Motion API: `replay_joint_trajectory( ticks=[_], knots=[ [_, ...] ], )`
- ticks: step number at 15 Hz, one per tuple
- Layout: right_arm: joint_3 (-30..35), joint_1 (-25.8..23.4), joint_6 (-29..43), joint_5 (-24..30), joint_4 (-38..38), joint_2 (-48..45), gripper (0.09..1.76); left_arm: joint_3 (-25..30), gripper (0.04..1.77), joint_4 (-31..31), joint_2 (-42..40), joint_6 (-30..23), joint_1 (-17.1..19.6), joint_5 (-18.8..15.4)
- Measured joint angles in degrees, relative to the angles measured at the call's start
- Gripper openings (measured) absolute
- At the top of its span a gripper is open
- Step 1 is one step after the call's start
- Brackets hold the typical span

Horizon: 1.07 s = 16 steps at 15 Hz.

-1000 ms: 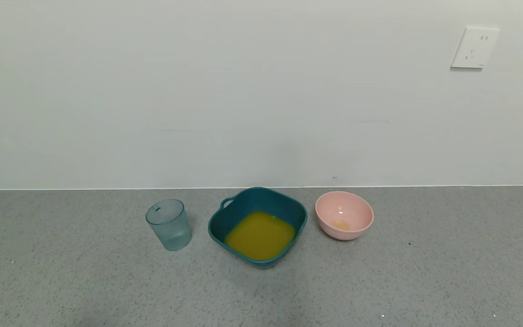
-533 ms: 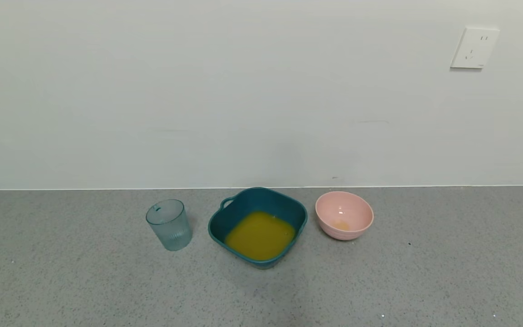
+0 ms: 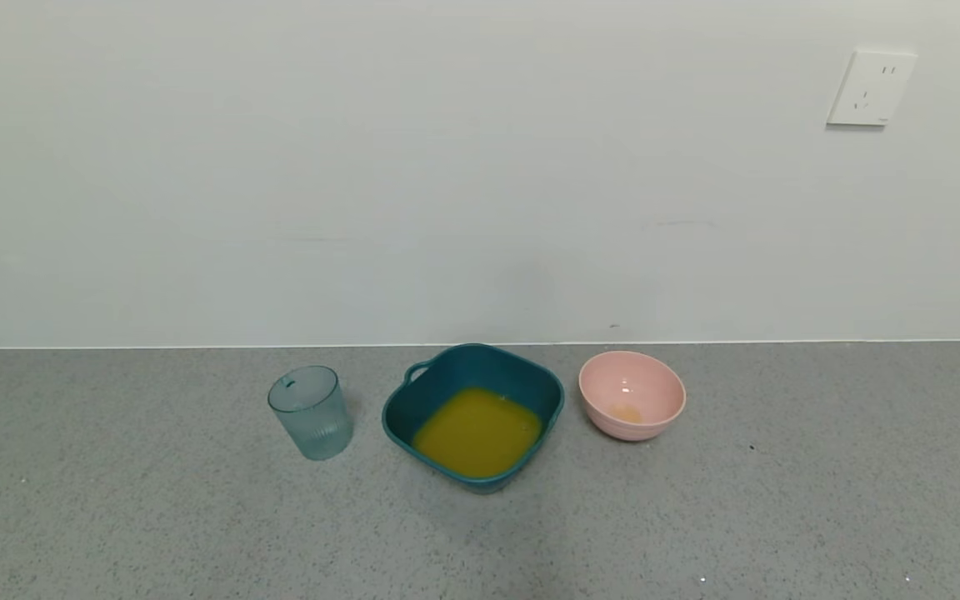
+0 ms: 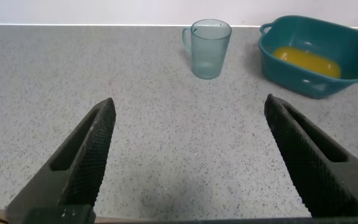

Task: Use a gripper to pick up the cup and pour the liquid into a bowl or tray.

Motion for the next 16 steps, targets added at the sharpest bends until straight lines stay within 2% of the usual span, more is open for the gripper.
replay_joint_trajectory(
  ticks=[4, 7, 8, 10, 14, 16],
  knots=[
    [0.0, 0.0, 0.0, 0.0, 0.0, 0.0, 1.71, 0.4, 1.72, -2.1, -0.1, 1.3, 3.7, -2.7],
    [0.0, 0.0, 0.0, 0.0, 0.0, 0.0, 1.71, 0.5, 1.72, -2.2, -0.2, 1.4, 6.5, -6.8],
    [0.0, 0.0, 0.0, 0.0, 0.0, 0.0, 1.71, 0.5, 1.72, -2.2, -0.2, 1.4, 6.3, -6.8],
    [0.0, 0.0, 0.0, 0.0, 0.0, 0.0, 1.71, 0.4, 1.72, -2.2, -0.2, 1.3, 3.3, -5.3],
    [0.0, 0.0, 0.0, 0.0, 0.0, 0.0, 1.71, 0.4, 1.72, -2.3, -0.2, 1.2, -3.9, 1.4],
    [0.0, 0.0, 0.0, 0.0, 0.0, 0.0, 1.71, 0.2, 1.72, -2.1, -0.9, 1.3, -7.8, 3.4]
  ],
)
